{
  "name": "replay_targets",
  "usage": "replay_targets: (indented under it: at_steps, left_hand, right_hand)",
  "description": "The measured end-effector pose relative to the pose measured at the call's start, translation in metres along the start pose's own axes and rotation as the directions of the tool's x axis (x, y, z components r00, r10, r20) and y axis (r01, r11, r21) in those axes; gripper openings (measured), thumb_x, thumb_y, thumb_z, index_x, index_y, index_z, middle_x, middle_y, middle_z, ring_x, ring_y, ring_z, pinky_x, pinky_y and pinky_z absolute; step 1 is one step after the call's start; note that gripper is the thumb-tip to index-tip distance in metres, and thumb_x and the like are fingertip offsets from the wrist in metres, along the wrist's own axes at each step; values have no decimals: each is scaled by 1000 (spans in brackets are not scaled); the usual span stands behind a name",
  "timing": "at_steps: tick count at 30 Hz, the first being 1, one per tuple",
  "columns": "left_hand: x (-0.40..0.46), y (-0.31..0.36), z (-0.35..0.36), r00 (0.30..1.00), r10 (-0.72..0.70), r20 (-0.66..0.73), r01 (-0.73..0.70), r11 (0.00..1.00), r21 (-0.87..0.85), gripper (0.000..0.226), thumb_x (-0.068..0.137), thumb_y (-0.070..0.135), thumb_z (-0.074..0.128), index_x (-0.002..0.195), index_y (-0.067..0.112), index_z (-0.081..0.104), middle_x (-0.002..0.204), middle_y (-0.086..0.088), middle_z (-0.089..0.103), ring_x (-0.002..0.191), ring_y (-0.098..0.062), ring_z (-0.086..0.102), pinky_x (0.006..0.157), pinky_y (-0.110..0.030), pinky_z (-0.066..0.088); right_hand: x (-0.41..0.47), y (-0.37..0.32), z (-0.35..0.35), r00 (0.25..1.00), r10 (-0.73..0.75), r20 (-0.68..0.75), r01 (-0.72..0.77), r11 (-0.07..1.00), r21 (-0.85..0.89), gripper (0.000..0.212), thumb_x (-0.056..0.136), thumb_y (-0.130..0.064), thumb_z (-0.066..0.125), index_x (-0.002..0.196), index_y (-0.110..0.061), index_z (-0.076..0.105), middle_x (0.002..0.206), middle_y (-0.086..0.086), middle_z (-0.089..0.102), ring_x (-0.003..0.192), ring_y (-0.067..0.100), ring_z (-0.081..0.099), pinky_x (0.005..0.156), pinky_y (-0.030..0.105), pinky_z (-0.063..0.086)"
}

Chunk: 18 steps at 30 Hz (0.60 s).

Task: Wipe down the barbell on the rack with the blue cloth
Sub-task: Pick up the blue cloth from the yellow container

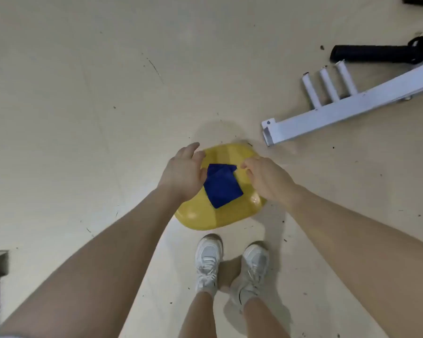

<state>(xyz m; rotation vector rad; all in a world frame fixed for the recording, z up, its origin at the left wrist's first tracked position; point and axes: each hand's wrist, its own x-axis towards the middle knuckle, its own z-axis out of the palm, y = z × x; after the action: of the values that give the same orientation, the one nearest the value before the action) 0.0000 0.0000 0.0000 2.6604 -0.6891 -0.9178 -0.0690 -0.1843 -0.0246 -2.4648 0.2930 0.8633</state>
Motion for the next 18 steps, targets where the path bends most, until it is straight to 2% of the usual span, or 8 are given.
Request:
replay_targets:
  at_steps: [2, 5, 7, 10, 14, 16, 18]
  left_hand:
    - [13, -15, 25, 1000, -27, -2, 27, 999, -24, 44, 95, 19, 44, 137, 9, 39, 153, -8, 23, 138, -25, 24, 108, -36, 28]
    - [21, -27, 56, 998, -61, 9, 61, 994, -91, 45, 94, 16, 45, 138, 10, 38, 153, -7, 24, 138, -26, 25, 108, -33, 26]
    - [23, -30, 67, 998, -60, -3, 59, 990, -126, 46, 94, 16, 46, 138, 9, 37, 152, -7, 25, 138, -26, 25, 109, -33, 26]
    - [21, -24, 65, 999, -48, -25, 44, 987, -158, 45, 94, 16, 46, 138, 10, 38, 151, -7, 27, 137, -25, 26, 110, -34, 27]
    - [9, 1, 27, 997, 26, -76, -42, 976, -213, 41, 92, 10, 46, 133, 10, 46, 148, -7, 33, 134, -25, 31, 106, -29, 27]
    - [-2, 25, -9, 990, 114, -78, -131, 958, -257, 38, 91, 4, 43, 126, 11, 54, 141, -7, 44, 127, -26, 42, 102, -30, 34]
    - [-15, 55, -50, 975, 218, -47, -221, 912, -345, 40, 87, 5, 37, 120, 12, 60, 125, -8, 59, 109, -24, 55, 91, -28, 44]
  right_hand:
    - [21, 7, 27, 999, 35, 18, -37, 993, 111, 37, 100, -16, 34, 135, -12, 44, 133, 8, 51, 114, 25, 52, 91, 33, 44]
    - [41, 5, 60, 999, 8, 44, -17, 979, 205, 48, 96, -26, 49, 140, -12, 36, 137, 5, 48, 119, 23, 50, 96, 34, 44]
    - [48, 5, 70, 999, 52, 16, -55, 959, 277, 55, 92, -24, 56, 140, -12, 34, 130, 7, 52, 114, 25, 53, 94, 36, 46]
    - [46, 1, 67, 993, 117, -1, -111, 946, 305, 44, 93, -19, 54, 135, -11, 42, 117, 8, 59, 104, 25, 56, 85, 32, 45]
    - [11, -9, 22, 999, 36, 33, -47, 903, 427, 17, 89, -16, 57, 106, -12, 56, 79, -7, 52, 79, 14, 49, 62, 18, 35]
    - [-20, -14, -18, 1000, 17, 22, -26, 870, 492, 11, 85, -14, 62, 92, -17, 54, 81, -6, 55, 80, 15, 52, 63, 16, 37]
    - [-57, -21, -67, 1000, 16, 16, -23, 814, 580, 15, 82, -12, 65, 85, -18, 52, 88, 1, 59, 84, 19, 55, 70, 24, 41]
